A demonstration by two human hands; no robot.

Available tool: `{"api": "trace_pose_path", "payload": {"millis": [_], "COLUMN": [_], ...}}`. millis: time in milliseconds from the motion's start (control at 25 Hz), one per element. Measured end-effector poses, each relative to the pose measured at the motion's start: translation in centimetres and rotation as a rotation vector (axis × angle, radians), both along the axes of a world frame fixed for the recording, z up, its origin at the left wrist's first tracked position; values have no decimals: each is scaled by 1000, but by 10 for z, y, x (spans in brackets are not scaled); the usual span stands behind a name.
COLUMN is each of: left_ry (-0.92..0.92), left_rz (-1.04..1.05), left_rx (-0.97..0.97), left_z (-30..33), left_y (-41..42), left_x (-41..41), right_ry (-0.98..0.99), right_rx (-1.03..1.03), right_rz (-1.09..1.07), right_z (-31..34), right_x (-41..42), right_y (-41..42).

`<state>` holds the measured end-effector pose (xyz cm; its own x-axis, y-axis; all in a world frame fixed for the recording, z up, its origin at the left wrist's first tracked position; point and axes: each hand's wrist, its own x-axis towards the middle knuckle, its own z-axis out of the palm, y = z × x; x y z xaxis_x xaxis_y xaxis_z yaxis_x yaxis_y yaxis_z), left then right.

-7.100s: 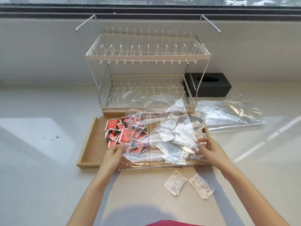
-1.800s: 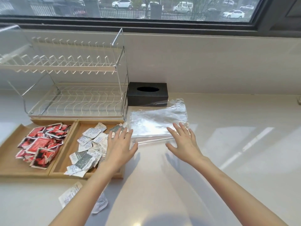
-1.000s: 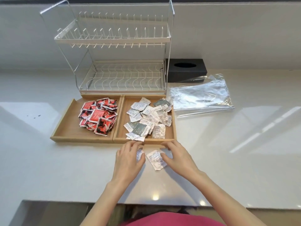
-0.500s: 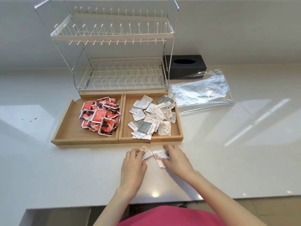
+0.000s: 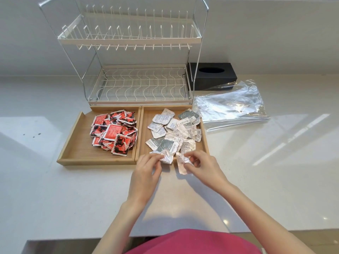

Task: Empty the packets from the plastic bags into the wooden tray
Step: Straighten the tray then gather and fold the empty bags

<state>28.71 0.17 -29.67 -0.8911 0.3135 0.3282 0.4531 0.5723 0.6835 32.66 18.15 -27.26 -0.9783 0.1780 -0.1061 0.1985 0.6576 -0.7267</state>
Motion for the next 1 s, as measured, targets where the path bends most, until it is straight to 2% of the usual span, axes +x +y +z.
{"api": "trace_pose_path", "payload": {"millis": [200,320,440,520,600,760,1000], "left_ry": [35,-58,-241,-279,-312,-356,-307], "left_rz": [31,2,-130,-213,-247,-272,-227], "left_rx": [-25,-78,-254,-448,-555,-588,-600], "left_z": [5,3,-2,-6,-7,-10,-21], "left_y": [18,29,35,35,34,34,35], "left_x": [-37,-53,-62,-64,-67,-75,-96], "right_ry": [53,39,28,23,-15,-137,-146], "right_rx": [24,67,168,253,312,387,403], "right_rz": [-30,-38,-3,52,147,242,230], "right_z": [8,1,-10,-14,-16,-23,-29], "right_x": [-34,-51,-55,-53,-54,-64,-86], "right_y": [14,21,22,23,24,25,22]}}
